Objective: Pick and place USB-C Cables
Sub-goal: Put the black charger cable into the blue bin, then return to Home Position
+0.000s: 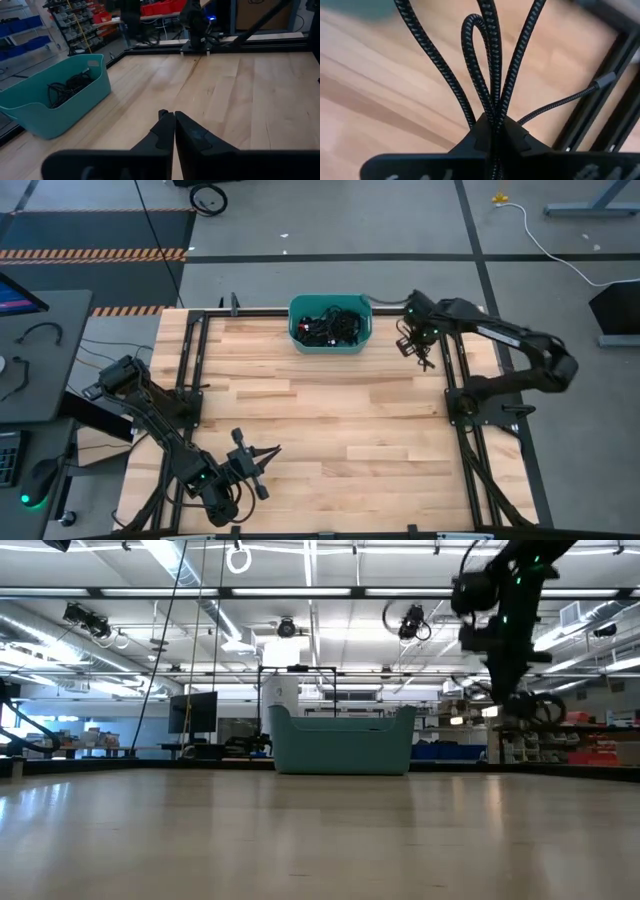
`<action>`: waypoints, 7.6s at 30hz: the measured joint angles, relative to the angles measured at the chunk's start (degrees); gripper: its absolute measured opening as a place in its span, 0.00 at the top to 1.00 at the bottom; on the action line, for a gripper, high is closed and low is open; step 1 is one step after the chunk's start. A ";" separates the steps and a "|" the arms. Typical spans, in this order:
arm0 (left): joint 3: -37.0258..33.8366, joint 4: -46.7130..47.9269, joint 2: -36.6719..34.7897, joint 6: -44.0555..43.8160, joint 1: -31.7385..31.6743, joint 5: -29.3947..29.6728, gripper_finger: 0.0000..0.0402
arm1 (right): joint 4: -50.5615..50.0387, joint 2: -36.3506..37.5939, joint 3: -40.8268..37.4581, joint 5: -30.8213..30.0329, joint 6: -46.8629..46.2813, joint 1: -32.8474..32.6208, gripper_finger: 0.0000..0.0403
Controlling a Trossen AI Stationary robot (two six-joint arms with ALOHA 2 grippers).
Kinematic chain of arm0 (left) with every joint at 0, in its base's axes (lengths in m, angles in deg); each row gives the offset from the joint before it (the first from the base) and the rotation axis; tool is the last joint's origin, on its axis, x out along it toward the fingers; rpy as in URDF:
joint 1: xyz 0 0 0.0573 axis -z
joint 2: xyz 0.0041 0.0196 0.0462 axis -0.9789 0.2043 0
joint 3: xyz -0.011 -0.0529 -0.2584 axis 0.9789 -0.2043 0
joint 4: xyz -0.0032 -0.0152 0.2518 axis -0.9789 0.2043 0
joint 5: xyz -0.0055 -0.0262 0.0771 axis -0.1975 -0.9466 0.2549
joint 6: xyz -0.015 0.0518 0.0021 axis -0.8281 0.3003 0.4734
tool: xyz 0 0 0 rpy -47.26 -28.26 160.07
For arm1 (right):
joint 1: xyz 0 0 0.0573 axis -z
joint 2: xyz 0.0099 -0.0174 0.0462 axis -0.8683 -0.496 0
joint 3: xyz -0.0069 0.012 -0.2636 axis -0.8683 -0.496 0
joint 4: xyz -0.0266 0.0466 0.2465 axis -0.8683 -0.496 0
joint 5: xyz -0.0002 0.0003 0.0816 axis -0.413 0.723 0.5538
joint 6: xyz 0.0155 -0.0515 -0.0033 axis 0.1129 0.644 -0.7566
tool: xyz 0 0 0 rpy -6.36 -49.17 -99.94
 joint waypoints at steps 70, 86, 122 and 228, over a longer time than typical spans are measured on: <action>0.00 -0.49 -0.02 0.09 -0.67 4.46 0.96 | 46.42 -39.34 25.78 19.46 -3.55 -11.56 0.78; -0.02 -0.50 -0.02 0.48 -1.09 4.41 0.96 | 50.20 -47.44 31.67 20.94 -3.17 -12.56 0.46; -0.02 -0.63 -0.02 0.57 -3.05 4.33 0.98 | 48.53 -48.64 31.58 8.54 59.67 -15.09 0.68; -0.02 -0.62 -0.02 -0.32 0.32 2.21 0.98 | 52.09 10.48 -17.49 -2.86 7.05 -49.58 0.99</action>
